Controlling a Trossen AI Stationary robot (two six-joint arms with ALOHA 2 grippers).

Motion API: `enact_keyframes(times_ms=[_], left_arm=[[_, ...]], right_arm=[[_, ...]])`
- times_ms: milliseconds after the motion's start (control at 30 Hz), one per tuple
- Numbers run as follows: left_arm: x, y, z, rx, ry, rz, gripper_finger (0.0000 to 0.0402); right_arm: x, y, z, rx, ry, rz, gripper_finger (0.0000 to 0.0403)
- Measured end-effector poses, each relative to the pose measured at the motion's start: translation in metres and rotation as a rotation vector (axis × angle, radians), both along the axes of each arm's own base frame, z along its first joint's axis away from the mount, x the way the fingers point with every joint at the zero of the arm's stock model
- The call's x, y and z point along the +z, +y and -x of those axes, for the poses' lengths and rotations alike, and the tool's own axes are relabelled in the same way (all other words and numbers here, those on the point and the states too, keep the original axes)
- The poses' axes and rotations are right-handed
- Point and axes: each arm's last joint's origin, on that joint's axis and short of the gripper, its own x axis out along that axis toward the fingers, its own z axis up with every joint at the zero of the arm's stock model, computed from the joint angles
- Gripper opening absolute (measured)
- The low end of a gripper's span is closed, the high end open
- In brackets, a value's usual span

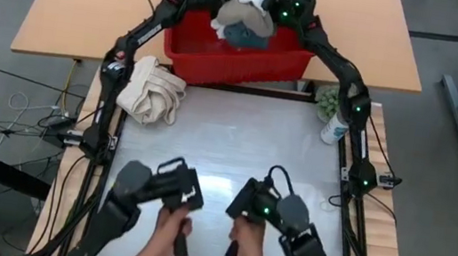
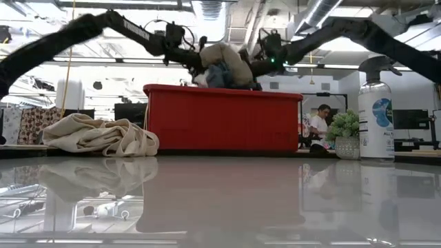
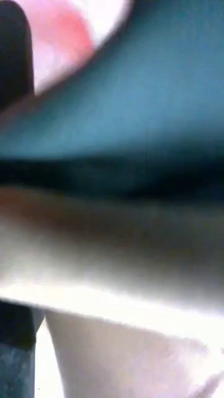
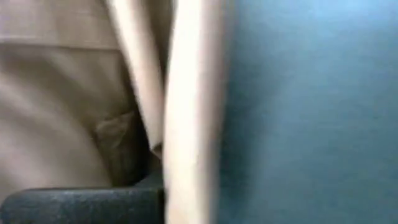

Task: Fold Laundry from Bin
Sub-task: Put the stack of folded clothes into the red organizer bin

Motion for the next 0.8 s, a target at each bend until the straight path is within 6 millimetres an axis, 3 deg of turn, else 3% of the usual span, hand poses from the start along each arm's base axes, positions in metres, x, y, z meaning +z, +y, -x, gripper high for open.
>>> enact_keyframes(times_ms=[133,433,633,800], left_arm=[[-0.021,0.021,-0.006,0.019,0.023,0.02,0.0087],[-0.107,0.044,-0.019,0.124,0.152,0.229,0.0085],[-0.129,0.037,-0.031,0.045,0.219,0.319,0.0085],[-0.136,0.031,-0.028,-0.022,0.311,0.352,0.0085]], right_arm=[[-0.029,-0.022,0.01,-0.003,0.068,-0.024,0.013],[-0.081,-0.051,0.023,0.004,0.174,-0.134,0.013],[-0.099,-0.035,0.009,0.075,0.349,-0.208,0.013],[-0.105,-0.014,-0.01,0.127,0.436,-0.282,0.013]])
